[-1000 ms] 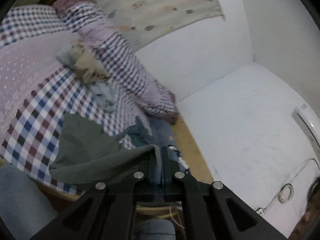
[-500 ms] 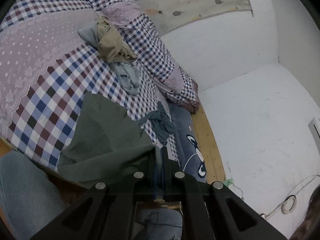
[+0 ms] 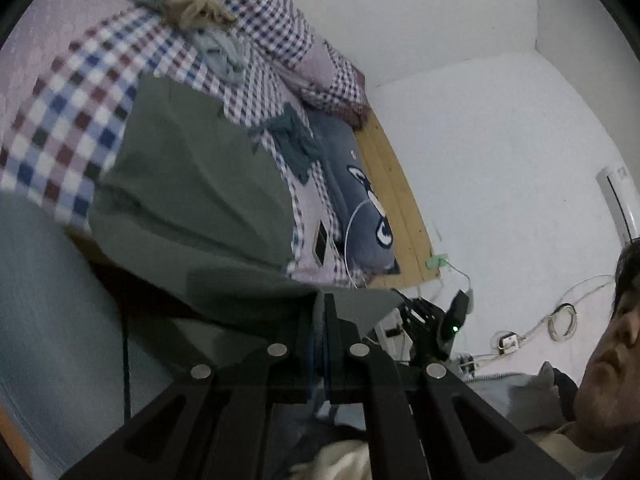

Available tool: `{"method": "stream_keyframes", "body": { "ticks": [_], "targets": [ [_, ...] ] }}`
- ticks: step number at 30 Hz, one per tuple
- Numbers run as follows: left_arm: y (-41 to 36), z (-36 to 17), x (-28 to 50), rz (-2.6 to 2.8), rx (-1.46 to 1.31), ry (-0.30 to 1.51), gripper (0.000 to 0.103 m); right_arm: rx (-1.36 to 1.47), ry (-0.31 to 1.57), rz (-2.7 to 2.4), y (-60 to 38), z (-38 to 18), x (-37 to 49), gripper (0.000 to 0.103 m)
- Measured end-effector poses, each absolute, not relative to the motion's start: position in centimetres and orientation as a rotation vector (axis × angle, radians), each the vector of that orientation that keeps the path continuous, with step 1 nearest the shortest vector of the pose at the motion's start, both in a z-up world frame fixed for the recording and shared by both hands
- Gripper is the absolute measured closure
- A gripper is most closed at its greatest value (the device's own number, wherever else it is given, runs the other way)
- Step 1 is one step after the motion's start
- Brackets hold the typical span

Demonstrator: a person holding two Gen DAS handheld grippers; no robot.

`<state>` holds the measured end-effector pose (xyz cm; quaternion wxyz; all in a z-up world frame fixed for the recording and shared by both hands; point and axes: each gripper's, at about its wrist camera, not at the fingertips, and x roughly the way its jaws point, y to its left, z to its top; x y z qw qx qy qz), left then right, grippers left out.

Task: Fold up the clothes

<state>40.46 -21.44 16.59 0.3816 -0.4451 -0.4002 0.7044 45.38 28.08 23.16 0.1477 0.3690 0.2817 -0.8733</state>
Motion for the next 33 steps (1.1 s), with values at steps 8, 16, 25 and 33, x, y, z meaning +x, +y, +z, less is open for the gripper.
{"method": "stream_keyframes", "body": {
  "ticks": [8,16,25,33],
  "targets": [
    [-20.8,15.0,40.2,1.825,-1.178,-1.065,0.102,1.050,0.841,-2.513,27.7,23.0,44.6,0.102],
    [-23.7,16.0,35.4,2.019,-1.166,-1.094,0.102,1.016,0.916,-2.543,27.8,23.3,38.9,0.102],
    [-24.1,17.5,21.2,2.150,-1.151,-1.143,0.102,1.026,0.946,-2.585,27.1,22.5,24.8,0.102],
    [-22.4,15.1,5.6,2.302,-1.370,-1.110,0.102,1.284,0.938,-2.518,27.8,17.4,9.3,0.102]
  ]
}}
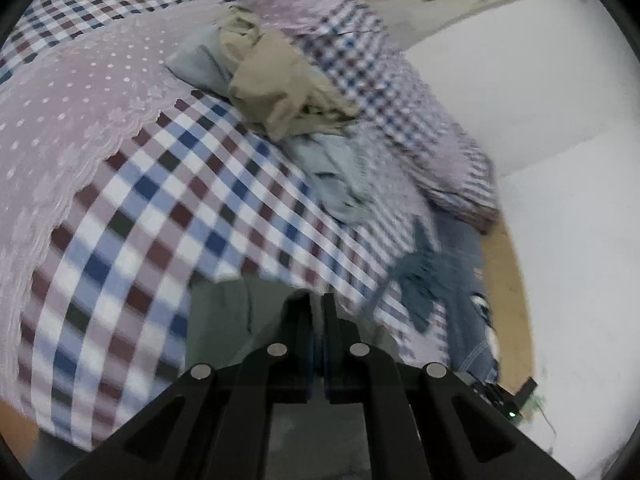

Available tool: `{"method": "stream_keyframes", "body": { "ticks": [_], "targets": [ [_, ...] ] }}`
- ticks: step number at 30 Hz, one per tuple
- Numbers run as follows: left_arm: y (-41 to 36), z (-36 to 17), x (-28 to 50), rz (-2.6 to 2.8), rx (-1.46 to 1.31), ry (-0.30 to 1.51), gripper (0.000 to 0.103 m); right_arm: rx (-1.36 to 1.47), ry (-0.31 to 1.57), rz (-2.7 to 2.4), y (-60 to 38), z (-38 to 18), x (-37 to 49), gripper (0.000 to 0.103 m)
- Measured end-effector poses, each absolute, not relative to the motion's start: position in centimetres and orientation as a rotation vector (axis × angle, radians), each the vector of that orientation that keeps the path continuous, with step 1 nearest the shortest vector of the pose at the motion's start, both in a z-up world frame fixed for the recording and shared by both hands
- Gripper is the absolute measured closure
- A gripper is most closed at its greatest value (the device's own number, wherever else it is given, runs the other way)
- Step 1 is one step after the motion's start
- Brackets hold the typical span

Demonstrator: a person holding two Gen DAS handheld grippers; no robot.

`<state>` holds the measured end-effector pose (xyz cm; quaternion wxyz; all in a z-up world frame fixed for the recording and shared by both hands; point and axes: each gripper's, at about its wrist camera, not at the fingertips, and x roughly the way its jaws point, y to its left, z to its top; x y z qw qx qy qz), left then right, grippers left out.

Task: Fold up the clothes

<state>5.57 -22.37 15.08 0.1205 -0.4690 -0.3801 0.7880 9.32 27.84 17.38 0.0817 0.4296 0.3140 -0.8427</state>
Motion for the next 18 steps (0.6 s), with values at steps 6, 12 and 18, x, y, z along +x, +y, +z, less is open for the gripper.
{"method": "stream_keyframes", "body": {
  "ticks": [6,12,18],
  "targets": [
    [-21.3,10.6,-1.3,2.354,-1.546,-1.107,0.102,1.472,0.856,-2.498,28.3,13.7,1.4,0.102],
    [-21.1,7.4,-5.3,2.390,-1.652,-1.060,0.101,1.642,0.702,-2.547,29.9,10.7,-3.6,0.088],
    [-22.1,4.2,-5.7,2.314,-1.665,-1.035,0.071,1.707,0.305,-2.765,34.2,9.5,-1.9,0.050]
  ]
}}
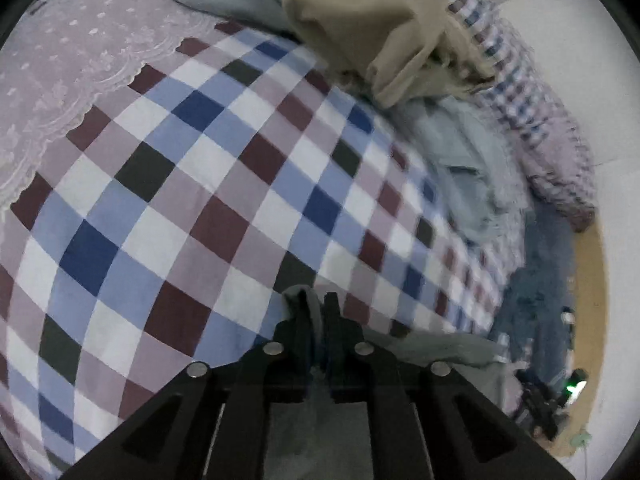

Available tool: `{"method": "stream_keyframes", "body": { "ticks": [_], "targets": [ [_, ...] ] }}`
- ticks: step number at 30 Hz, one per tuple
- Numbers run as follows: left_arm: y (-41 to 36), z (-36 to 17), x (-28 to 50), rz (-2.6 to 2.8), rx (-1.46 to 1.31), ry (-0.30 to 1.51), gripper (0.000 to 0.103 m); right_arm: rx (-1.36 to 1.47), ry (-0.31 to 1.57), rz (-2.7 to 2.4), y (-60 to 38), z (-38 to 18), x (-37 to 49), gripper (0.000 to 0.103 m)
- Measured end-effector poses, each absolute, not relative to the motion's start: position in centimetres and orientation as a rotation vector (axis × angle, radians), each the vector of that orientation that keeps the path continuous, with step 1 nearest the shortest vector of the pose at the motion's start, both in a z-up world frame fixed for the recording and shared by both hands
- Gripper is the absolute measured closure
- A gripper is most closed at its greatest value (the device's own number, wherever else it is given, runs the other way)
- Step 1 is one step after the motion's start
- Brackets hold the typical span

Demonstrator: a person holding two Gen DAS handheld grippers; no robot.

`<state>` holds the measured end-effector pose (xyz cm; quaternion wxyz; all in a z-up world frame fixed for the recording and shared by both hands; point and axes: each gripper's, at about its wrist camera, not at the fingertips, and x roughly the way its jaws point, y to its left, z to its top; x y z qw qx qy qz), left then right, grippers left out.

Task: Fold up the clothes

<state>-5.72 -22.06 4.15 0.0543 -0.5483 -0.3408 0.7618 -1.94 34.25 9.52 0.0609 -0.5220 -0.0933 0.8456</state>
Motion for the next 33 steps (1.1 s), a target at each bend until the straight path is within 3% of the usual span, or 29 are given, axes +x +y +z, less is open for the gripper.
{"method": "stream_keyframes", "body": {
  "ticks": [1,2,3,6,8,16,19,22,23,25,26,27,28,30,33],
  "targets": [
    [-23.1,4.9,-4.7,2.335,-1.599,-1.063,0.055,-1.556,-0.194,2.557,35.1,9.5,-1.4,0.046],
    [-24.1,5.6,-3.6,2.354,-1.532,-1.090,0.030,-1.535,-0.087,2.591,35.9,9.9,0.0,0.045],
    [-25.1,6.4,-2.6,2.372,-1.464,-1.116,0.020,-1.513,0.028,2.633,36.7,10.4,1.8,0.043],
    [-27.5,8.2,1.6,2.412,-1.307,-1.131,0.020,-1.504,0.342,2.750,38.0,11.1,8.1,0.043],
    [-28.3,8.9,5.2,2.431,-1.251,-1.088,0.020,-1.497,0.451,2.793,38.1,11.1,12.2,0.043],
    [-21.6,7.8,18.2,2.384,-1.403,-0.556,0.020,-1.592,0.519,2.817,35.7,9.1,25.2,0.043],
    [-18.4,6.6,20.1,2.348,-1.522,-0.330,0.028,-1.648,0.451,2.833,34.6,8.3,26.7,0.050],
    [-17.2,5.1,20.8,2.329,-1.615,-0.254,0.034,-1.678,0.365,2.833,33.7,7.4,27.3,0.057],
    [-17.2,4.9,20.8,2.338,-1.634,-0.242,0.042,-1.690,0.320,2.819,33.3,7.0,27.3,0.059],
    [-17.6,4.6,20.7,2.353,-1.650,-0.252,0.053,-1.717,0.263,2.813,32.7,6.5,27.2,0.077],
    [-17.8,4.5,20.7,2.357,-1.655,-0.263,0.064,-1.730,0.237,2.811,32.3,6.2,27.1,0.080],
    [-17.9,4.3,20.8,2.356,-1.669,-0.266,0.072,-1.737,0.208,2.810,32.0,6.0,27.1,0.095],
    [-17.9,4.2,20.7,2.359,-1.687,-0.261,0.077,-1.735,0.185,2.805,31.9,6.0,27.0,0.100],
    [-17.9,3.8,20.7,2.357,-1.719,-0.251,0.097,-1.727,0.145,2.790,31.8,5.8,27.0,0.101],
    [-18.5,3.8,20.9,2.405,-1.739,-0.247,0.102,-1.667,0.165,2.744,33.0,6.0,27.2,0.103]
  ]
}}
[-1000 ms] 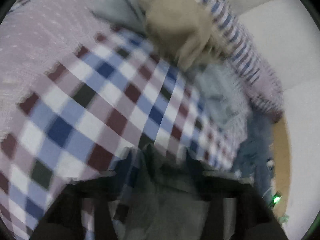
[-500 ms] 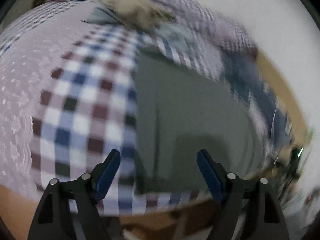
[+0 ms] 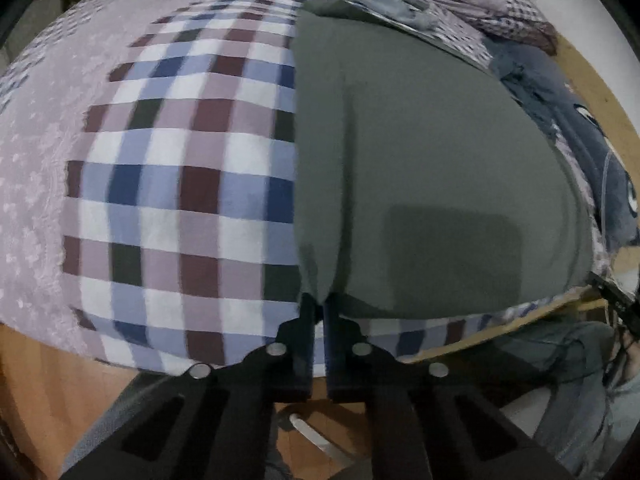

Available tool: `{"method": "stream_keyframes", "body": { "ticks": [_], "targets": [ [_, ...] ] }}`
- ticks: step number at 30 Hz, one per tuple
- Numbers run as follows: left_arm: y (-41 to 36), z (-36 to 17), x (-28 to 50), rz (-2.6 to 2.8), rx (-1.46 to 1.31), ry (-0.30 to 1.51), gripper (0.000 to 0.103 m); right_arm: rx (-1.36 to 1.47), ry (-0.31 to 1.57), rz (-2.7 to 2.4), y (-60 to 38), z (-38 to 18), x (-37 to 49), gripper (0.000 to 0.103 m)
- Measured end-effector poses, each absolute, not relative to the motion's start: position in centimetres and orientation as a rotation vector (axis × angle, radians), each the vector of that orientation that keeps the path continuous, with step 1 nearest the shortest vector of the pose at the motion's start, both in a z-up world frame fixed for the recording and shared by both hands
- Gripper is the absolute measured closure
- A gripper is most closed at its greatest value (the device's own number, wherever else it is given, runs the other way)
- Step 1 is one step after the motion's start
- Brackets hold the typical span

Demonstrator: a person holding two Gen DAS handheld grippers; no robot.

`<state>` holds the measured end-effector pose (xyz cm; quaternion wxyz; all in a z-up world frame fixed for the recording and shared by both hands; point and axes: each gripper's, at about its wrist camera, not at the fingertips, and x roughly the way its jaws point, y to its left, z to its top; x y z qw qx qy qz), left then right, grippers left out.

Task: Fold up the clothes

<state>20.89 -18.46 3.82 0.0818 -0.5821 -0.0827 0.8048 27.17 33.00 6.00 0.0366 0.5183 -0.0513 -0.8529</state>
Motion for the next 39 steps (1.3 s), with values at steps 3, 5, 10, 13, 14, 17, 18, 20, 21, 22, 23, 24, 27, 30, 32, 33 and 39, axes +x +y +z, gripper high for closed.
{"method": "stream_keyframes", "body": {
  "ticks": [3,5,10,13,14,17,18,20,21,22,23,24,27,30,32,33,39],
  "targets": [
    [-19.8,5.1,21.9,2.519,-1.665,-0.301,0.103,1.649,-0.136,-2.731,34.3,6.1,27.4,0.103],
    [-20.9,4.6,22.0,2.549,-1.725,-0.344,0.103,1.687,-0.192,-2.782,35.7,5.9,27.3,0.103],
    [-22.3,5.0,22.3,2.523,-1.663,-0.498,0.103,1.660,-0.261,-2.834,36.2,6.2,27.1,0.100],
    [-22.5,6.3,22.8,2.513,-1.518,-0.571,0.091,1.598,-0.252,-2.839,35.3,6.7,26.6,0.099],
    [-22.5,6.8,23.0,2.521,-1.464,-0.587,0.075,1.578,-0.249,-2.843,35.1,6.9,26.6,0.099],
    [-22.3,8.1,23.5,2.538,-1.331,-0.619,0.046,1.493,-0.257,-2.863,34.3,7.7,26.7,0.095],
    [-22.2,8.5,23.5,2.544,-1.290,-0.617,0.043,1.449,-0.262,-2.867,33.9,8.1,26.7,0.092],
    [-21.7,9.4,23.7,2.555,-1.208,-0.613,0.036,1.377,-0.254,-2.865,32.9,8.8,26.4,0.084],
    [-21.0,9.8,23.8,2.561,-1.166,-0.602,0.035,1.335,-0.242,-2.862,32.1,9.2,26.3,0.078],
    [-19.9,10.0,24.0,2.568,-1.129,-0.582,0.035,1.299,-0.226,-2.855,31.4,9.5,26.1,0.074],
    [-18.7,10.2,24.2,2.579,-1.091,-0.549,0.035,1.261,-0.206,-2.836,30.4,9.8,25.7,0.073],
    [-18.0,10.4,24.3,2.596,-1.056,-0.496,0.034,1.247,-0.193,-2.817,29.6,9.9,25.1,0.069],
    [-15.6,10.8,23.4,2.627,-1.004,-0.349,0.034,1.251,-0.184,-2.759,27.4,9.8,22.8,0.062],
    [-13.7,10.1,22.3,2.637,-0.998,-0.308,0.034,1.282,-0.265,-2.692,25.1,9.6,19.1,0.061],
    [-13.4,9.0,21.3,2.628,-1.046,-0.328,0.034,1.273,-0.303,-2.657,23.7,9.6,17.0,0.061],
    [-13.4,8.3,20.8,2.621,-1.082,-0.341,0.034,1.274,-0.300,-2.638,22.5,9.7,15.5,0.061],
    [-14.5,5.5,18.7,2.571,-1.221,-0.427,0.034,1.312,-0.101,-2.537,14.8,9.5,7.9,0.061]
  ]
}}
